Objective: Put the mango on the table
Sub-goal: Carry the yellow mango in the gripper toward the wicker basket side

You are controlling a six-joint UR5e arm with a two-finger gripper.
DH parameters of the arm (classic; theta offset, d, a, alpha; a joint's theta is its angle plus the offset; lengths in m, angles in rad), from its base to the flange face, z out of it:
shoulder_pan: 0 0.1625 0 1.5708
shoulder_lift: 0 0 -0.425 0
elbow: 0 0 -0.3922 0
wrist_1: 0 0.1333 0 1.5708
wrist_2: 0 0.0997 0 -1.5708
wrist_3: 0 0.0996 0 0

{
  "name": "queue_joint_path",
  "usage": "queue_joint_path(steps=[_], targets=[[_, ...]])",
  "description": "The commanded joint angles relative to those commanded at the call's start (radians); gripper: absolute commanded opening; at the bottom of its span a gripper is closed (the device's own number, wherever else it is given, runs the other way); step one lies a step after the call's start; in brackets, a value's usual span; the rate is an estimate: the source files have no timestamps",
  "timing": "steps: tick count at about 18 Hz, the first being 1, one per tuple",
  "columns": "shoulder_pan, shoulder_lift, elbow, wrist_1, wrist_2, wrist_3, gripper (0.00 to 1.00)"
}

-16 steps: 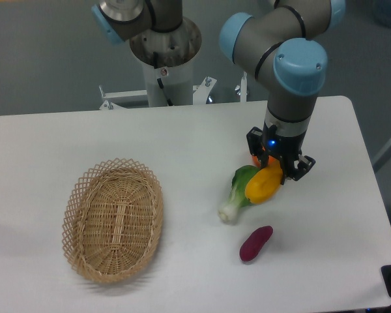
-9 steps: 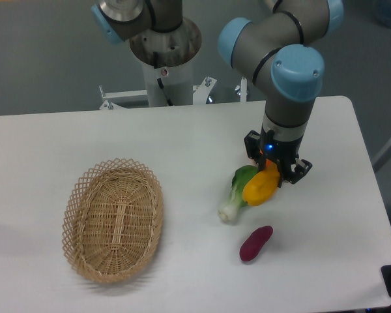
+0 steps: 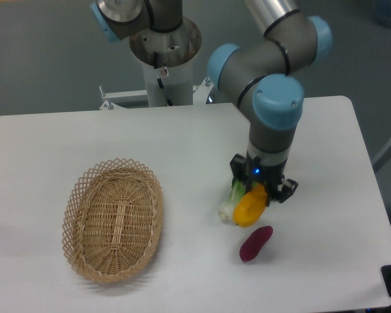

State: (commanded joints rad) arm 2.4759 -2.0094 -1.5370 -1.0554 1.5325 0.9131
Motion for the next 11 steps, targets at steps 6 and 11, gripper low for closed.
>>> queue_joint_path(steps=[6, 11], targets=[[-0.069, -0.06, 0.0, 0.043, 0.0, -0.154, 0.49], [-0.115, -0.101, 0.0, 0.057, -0.002, -0.226, 0.49]])
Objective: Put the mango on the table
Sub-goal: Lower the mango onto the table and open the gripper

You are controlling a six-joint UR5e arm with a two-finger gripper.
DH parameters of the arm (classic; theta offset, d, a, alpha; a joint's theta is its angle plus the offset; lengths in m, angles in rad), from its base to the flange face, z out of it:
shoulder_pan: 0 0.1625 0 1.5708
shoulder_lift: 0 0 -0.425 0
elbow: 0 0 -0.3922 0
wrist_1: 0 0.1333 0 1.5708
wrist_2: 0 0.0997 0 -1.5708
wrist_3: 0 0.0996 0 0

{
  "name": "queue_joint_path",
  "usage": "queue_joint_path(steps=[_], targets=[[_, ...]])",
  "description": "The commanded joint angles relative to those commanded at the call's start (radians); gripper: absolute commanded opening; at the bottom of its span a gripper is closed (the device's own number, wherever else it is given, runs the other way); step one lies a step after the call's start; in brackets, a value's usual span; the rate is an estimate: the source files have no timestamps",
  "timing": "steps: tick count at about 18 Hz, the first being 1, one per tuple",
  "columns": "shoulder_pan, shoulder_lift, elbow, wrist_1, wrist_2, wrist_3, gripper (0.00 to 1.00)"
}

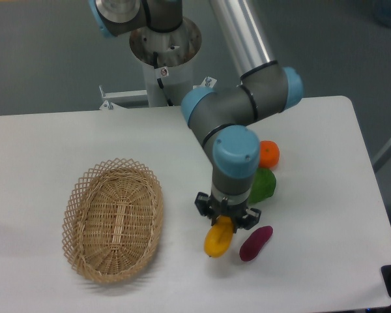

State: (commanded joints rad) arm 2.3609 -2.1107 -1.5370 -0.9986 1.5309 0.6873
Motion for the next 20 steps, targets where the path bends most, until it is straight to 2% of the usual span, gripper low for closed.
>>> queue_joint_path(steps=[3, 8, 9, 10, 11, 12, 16, 20], targets=[[-0.018, -0.018, 0.002, 0.005, 0.002, -0.018, 0.54], [-0.022, -0.026, -0.014, 0.05, 0.005, -0.017, 0.58], [-0.022, -0.026, -0.012, 0.069, 0.009, -0.014, 0.64], [-0.022, -0.028, -0.014, 0.087, 0.009, -0.012, 0.78], [-0.022, -0.028, -0.012, 0.103, 0.011, -0.011, 0.96], [-0.022, -0.028, -0.012, 0.11, 0.012, -0.012, 1.0], [-0.02, -0.012, -0.011, 0.113, 0.012, -0.011, 1.0], [-0.003, 0.04, 0.014, 0.107, 0.015, -0.005, 1.0]])
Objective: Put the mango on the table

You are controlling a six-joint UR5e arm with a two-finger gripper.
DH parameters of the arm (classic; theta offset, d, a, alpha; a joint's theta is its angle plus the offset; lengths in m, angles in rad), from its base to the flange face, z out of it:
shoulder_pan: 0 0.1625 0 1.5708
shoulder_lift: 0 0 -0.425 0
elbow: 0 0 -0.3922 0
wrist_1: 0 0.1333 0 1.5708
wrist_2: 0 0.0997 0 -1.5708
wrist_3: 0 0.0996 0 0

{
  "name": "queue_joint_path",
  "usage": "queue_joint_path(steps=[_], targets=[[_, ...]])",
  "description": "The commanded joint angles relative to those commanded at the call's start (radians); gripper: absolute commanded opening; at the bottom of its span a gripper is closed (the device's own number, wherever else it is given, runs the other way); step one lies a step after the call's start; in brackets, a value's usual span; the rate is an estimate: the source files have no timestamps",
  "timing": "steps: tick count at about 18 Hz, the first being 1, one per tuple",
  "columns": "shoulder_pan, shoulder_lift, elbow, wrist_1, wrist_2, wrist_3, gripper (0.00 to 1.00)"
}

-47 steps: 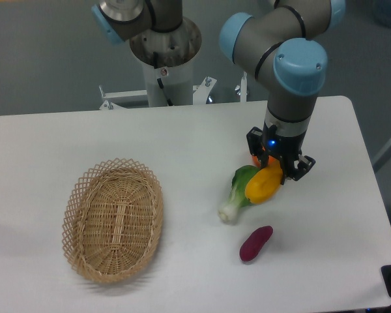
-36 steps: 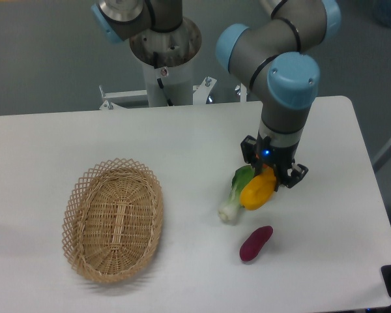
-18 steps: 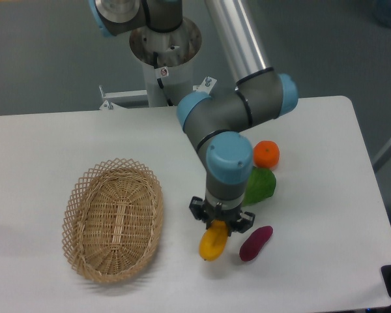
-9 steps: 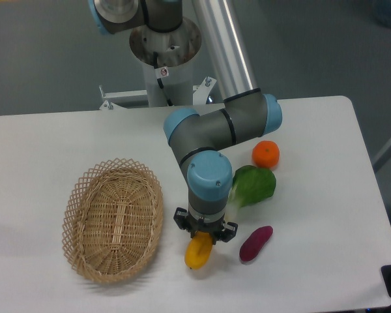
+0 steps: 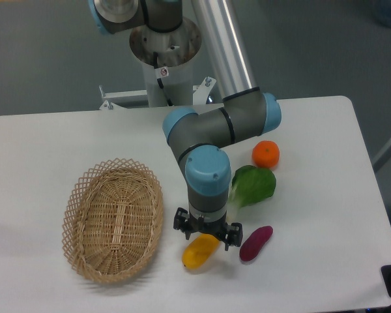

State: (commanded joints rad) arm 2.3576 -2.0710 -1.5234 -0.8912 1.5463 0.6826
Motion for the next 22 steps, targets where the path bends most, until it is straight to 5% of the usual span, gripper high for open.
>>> queue_joint_path(steps=[3, 7, 16, 22], targets=[[0.023, 0.034, 0.041, -0.024, 0.012, 0.021, 1.0], [0.068, 0.097, 0.069, -0.158, 0.035, 0.161, 1.0], [0.176, 0.21, 0.078, -0.287, 0.037, 0.37, 1.0], [0.193, 0.223, 0.091, -0.287, 0.034, 0.393, 1.0]])
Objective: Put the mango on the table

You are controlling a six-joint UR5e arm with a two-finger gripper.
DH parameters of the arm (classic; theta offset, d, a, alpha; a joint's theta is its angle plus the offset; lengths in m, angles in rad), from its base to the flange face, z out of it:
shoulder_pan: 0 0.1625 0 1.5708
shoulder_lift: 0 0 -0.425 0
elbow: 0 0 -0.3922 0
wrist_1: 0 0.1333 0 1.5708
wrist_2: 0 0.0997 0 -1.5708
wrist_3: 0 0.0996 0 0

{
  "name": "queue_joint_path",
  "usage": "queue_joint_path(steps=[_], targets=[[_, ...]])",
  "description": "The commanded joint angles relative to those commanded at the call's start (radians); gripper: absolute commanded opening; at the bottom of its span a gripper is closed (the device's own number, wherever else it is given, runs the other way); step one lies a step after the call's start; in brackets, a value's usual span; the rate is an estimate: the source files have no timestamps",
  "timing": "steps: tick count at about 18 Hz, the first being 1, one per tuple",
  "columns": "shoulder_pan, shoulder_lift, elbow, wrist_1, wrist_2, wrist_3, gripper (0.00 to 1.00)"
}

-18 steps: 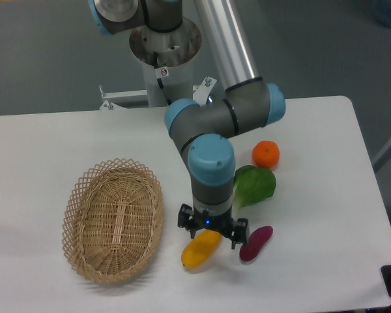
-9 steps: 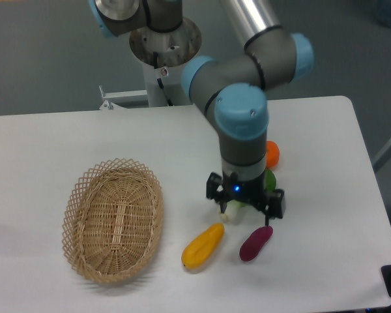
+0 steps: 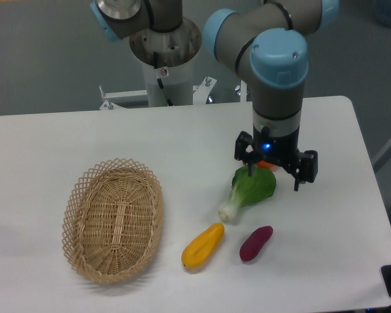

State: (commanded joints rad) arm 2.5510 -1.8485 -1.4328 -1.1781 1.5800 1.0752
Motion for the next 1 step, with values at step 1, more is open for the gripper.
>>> queue_joint_path(steps=[1], targets=[[0.0, 0.003, 0.002, 0.0, 0.0, 0.003, 1.0]])
